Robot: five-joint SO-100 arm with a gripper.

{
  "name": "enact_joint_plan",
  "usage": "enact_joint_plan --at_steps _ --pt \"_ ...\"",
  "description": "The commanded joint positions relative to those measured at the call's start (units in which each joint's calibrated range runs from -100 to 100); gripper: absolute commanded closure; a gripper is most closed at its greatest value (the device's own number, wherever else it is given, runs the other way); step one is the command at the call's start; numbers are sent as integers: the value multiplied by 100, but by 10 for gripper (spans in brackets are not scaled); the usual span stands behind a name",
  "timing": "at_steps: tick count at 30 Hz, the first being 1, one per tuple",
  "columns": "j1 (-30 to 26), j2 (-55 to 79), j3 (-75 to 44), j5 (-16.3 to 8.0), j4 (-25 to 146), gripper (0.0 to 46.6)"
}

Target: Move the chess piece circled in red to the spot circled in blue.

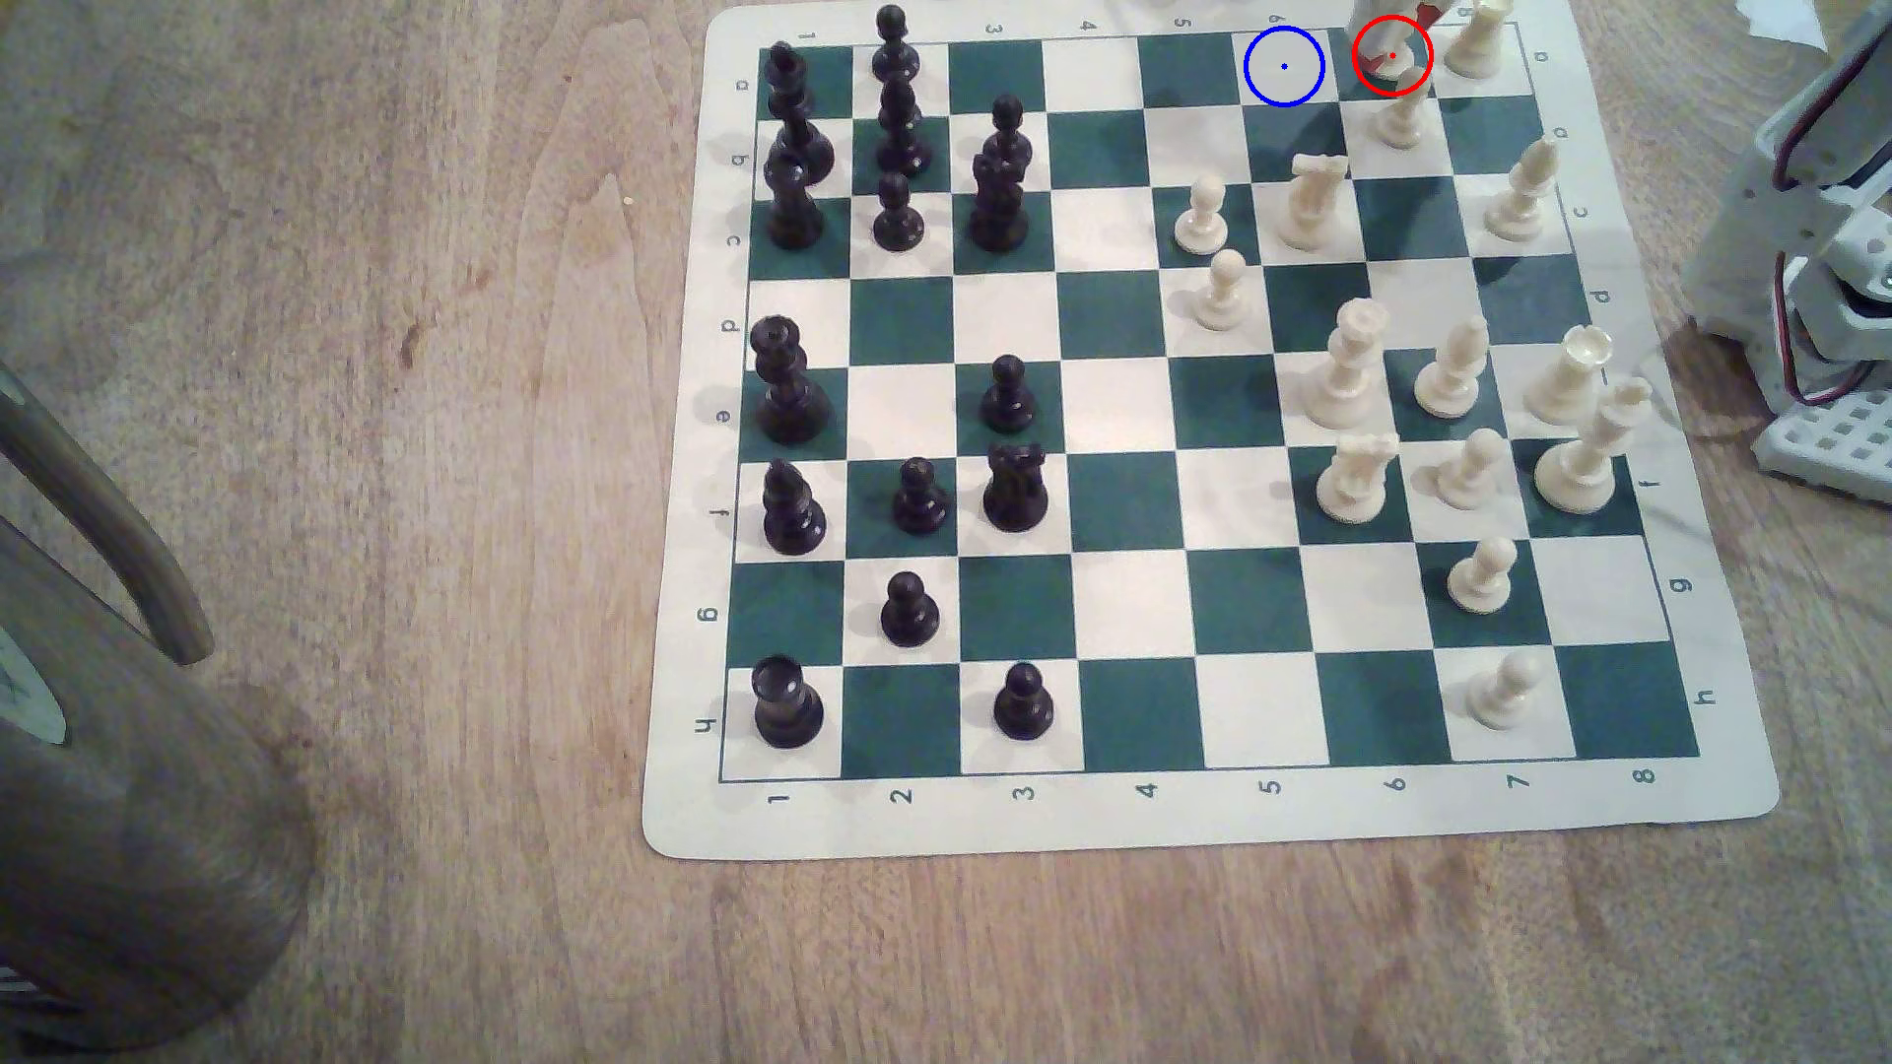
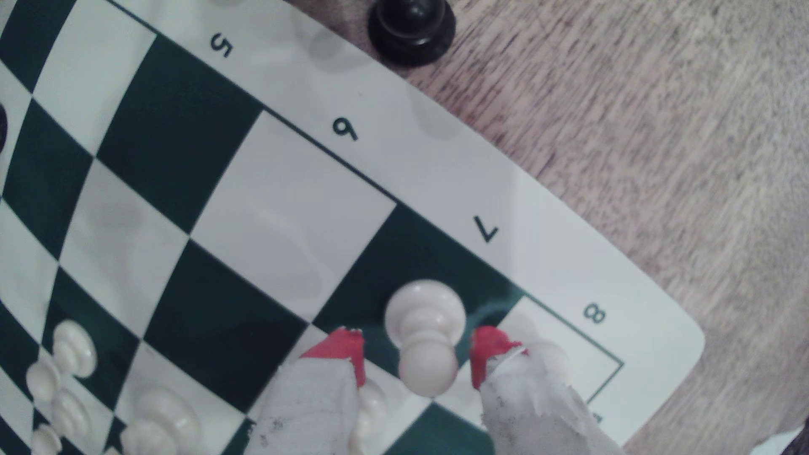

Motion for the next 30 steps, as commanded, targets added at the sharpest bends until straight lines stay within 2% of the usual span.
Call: enact_joint_plan --at_steps 1,4,7,8,11,16,23,30 --pt "16 -324 -55 -29 -63 335" --pt "9 -315 -55 -29 -63 393" --pt "1 -341 -82 -29 -63 416" --pt "-7 -383 -109 -34 -55 443" --pt "-30 -426 -118 -39 -47 463" --pt "-140 -629 -191 -137 51 463" --pt "-695 -943 -1633 -435 920 463" --pt "-993 -409 -2077 -498 993 463"
